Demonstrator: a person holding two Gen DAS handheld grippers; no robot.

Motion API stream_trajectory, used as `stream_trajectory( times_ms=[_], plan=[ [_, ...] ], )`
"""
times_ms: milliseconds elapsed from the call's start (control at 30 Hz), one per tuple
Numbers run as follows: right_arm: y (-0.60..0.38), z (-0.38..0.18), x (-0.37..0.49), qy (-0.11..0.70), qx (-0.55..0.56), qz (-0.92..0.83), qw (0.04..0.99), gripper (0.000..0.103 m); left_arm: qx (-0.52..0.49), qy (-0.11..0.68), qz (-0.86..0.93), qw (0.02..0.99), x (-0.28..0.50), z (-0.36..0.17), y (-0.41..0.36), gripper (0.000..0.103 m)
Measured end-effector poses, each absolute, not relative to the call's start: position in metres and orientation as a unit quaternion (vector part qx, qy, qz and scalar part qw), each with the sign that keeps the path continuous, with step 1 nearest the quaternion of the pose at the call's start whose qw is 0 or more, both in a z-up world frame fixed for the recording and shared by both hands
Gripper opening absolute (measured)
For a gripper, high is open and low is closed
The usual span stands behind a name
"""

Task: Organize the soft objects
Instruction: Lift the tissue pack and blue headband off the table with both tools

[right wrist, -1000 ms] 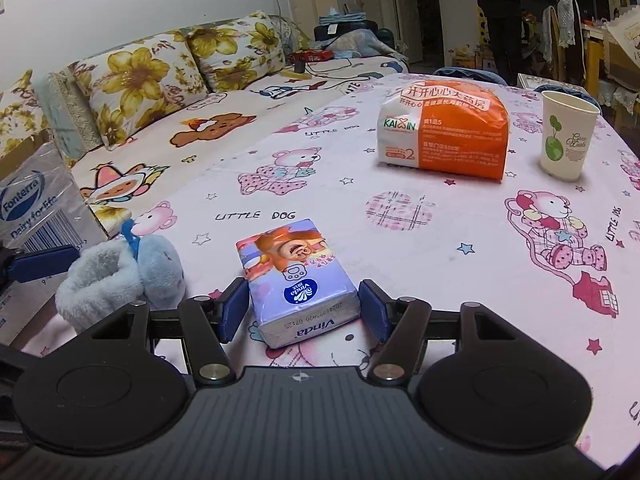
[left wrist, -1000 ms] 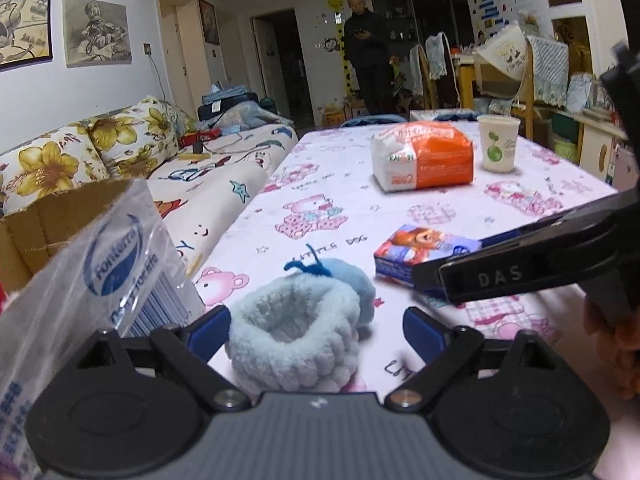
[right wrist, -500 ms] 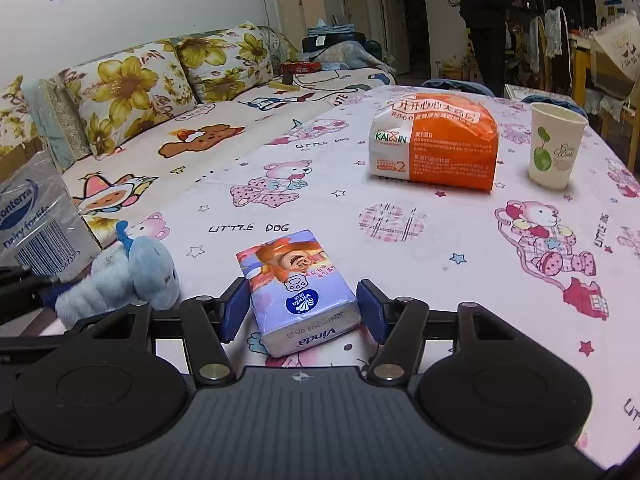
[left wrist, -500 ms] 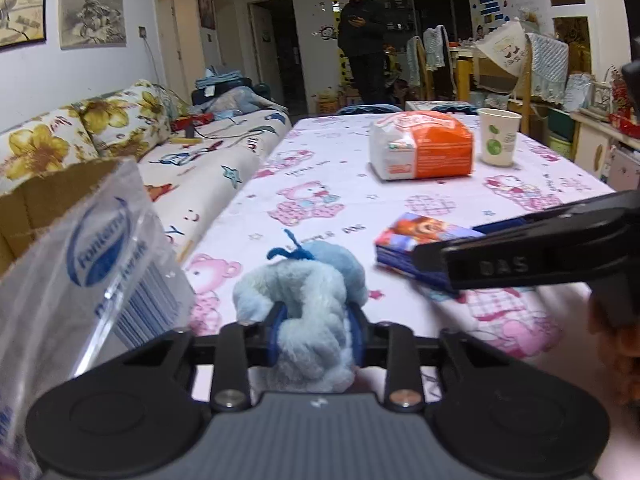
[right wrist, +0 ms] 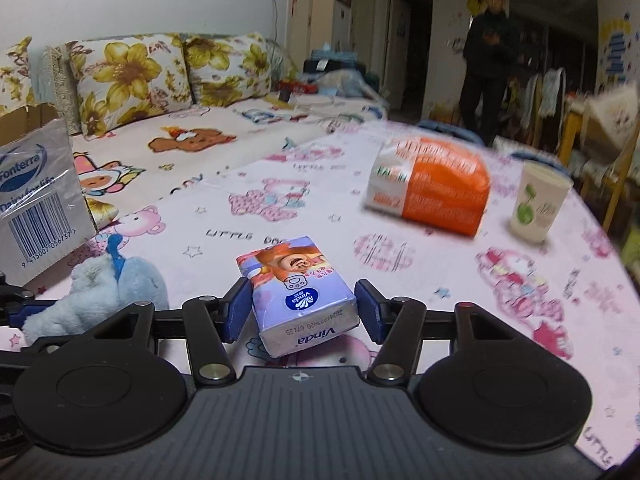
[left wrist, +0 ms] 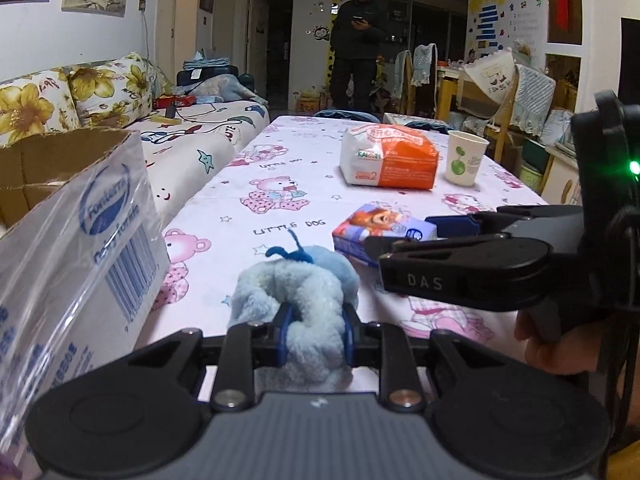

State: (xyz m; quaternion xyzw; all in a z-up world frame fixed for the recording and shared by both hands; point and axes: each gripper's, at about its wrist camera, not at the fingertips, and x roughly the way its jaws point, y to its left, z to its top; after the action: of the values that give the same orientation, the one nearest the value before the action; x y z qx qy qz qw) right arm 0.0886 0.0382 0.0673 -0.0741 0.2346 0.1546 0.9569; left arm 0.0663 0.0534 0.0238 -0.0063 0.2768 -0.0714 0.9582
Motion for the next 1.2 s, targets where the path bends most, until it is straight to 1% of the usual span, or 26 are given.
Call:
stream_trajectory(
  times_ms=[100, 233, 633, 1033, 1200],
  plan=[
    [0.033, 0.07, 0.077, 0.214, -0.072, 0.135, 0.965, 0.07, -0.011, 0.274, -0.073, 0.959, 0.063, 0.025, 0.055, 0.023],
    [0.02, 0.071, 0.072, 0.209, -0.048, 0.111, 0.97, 0.07, -0.015, 0.271, -0.08, 0.959, 0.057, 0.026, 0.054, 0.023],
    [-0.017, 0.067, 0.04, 0.275, 0.046, 0.04, 0.96, 0.07, -0.02, 0.257, -0.093, 0.962, 0.032, 0.036, 0.056, 0.022],
    [-0.034, 0.081, -0.031, 0.288, 0.068, -0.006, 0.955, 0.07, -0.018, 0.236, -0.099, 0.967, -0.002, 0.054, 0.047, 0.023],
    [-0.036, 0.09, -0.057, 0.277, 0.077, -0.013, 0.958, 0.07, -0.016, 0.234, -0.095, 0.968, -0.016, 0.058, 0.049, 0.023]
  ],
)
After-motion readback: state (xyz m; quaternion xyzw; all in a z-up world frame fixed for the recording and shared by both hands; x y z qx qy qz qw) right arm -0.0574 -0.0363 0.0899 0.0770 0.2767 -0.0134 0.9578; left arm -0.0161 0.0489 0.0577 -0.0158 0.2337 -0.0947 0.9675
